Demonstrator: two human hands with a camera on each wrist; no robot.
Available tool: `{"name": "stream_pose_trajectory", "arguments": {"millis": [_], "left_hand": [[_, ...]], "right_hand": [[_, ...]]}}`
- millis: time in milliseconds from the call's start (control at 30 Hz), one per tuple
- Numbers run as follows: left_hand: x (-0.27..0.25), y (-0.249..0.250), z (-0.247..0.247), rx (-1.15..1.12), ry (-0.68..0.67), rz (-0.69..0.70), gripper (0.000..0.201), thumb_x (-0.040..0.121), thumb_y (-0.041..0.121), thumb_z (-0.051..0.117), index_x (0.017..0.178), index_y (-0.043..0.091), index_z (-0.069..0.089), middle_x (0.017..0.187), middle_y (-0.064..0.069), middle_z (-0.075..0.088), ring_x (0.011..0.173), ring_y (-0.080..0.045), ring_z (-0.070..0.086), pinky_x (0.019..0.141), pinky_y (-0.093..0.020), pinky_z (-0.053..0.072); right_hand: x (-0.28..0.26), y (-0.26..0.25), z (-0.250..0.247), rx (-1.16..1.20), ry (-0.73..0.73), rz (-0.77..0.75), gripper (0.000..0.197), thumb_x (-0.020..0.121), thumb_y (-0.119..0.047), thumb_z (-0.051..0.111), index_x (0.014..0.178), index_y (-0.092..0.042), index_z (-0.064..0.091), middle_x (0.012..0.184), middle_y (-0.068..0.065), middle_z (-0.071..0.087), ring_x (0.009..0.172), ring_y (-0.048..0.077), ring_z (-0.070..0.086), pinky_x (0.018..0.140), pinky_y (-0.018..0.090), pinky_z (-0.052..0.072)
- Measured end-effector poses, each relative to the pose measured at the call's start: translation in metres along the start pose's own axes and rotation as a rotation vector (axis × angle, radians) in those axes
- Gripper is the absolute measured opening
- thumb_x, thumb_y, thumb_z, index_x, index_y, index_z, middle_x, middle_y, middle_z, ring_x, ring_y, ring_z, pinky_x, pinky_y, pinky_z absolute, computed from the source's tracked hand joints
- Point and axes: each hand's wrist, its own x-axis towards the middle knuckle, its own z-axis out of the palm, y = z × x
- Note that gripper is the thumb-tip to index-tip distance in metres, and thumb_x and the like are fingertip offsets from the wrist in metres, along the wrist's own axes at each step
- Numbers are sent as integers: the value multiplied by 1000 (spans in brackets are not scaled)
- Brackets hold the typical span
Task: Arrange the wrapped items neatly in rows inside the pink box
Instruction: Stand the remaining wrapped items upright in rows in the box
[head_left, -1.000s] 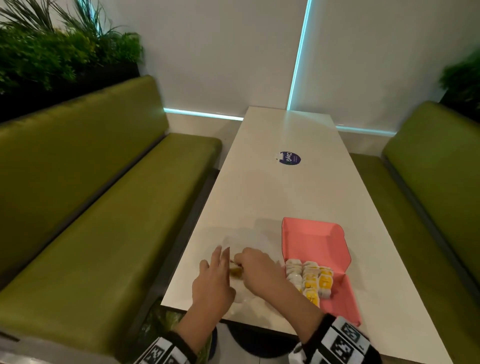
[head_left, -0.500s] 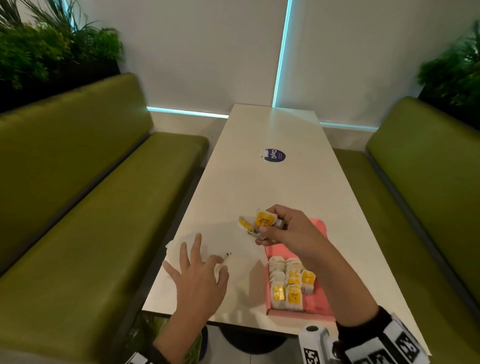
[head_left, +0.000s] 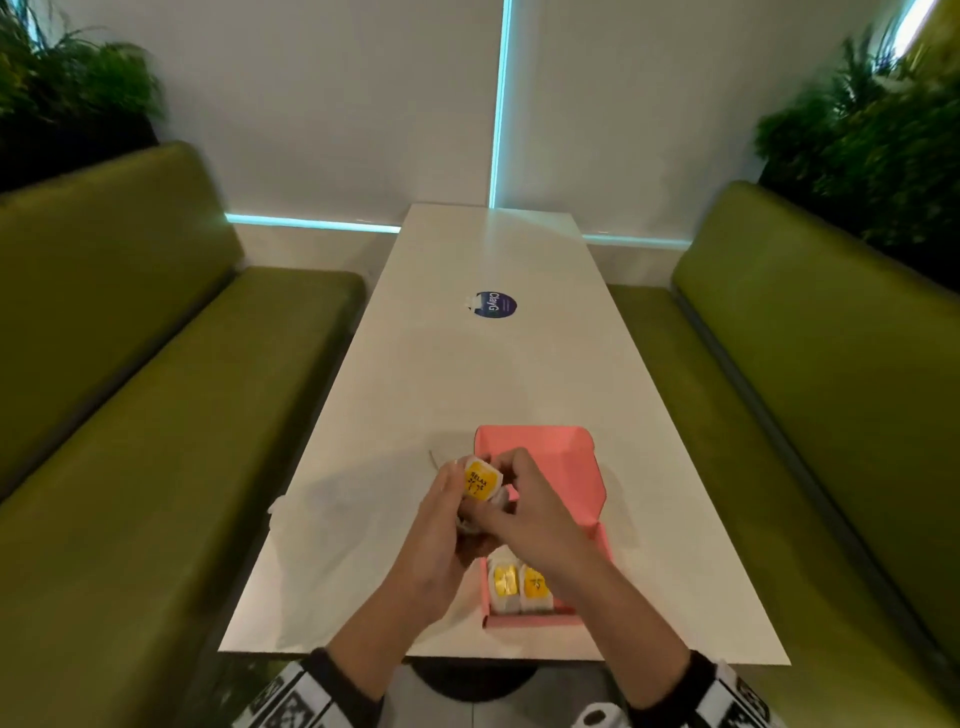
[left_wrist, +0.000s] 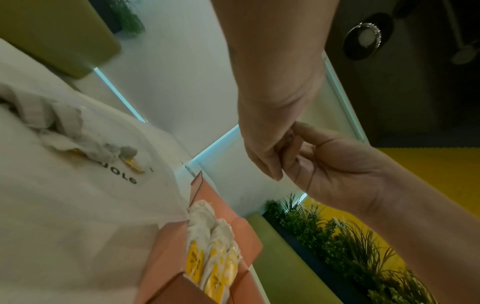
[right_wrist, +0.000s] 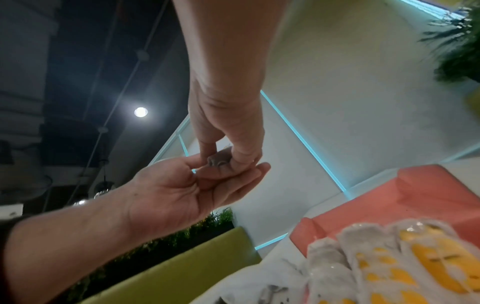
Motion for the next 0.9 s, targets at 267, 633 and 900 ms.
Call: {"name": "stream_pose_trajectory", "arguments": {"millis": [267, 633, 900], "left_hand": [[4, -6, 10, -8, 30, -149, 28, 100, 29, 39, 101, 8, 56, 77, -6, 66, 68, -13, 65, 58, -28, 51], [8, -3, 7, -175, 86, -235, 31, 100, 26, 37, 115, 3, 53, 86, -14, 70, 71, -21, 71, 55, -29, 56], [13, -1, 0, -225, 208, -167, 45, 97, 39, 41, 95, -1, 62, 85, -15, 71, 73, -23, 68, 75, -39, 53]], "right_hand": [[-8, 8, -6, -499, 184, -116, 42, 84, -22, 67, 114, -22, 37, 110, -11, 21, 76, 13, 57, 62, 16, 49], [-10, 9, -17, -421, 147, -159, 37, 80, -2, 60, 102, -25, 41, 106, -6, 43, 91, 7, 54, 65, 4, 44], [-8, 6, -24, 63, 258, 11, 17, 85, -1, 60, 83, -17, 54, 86, 3, 62, 73, 16, 60, 68, 35, 55]]}}
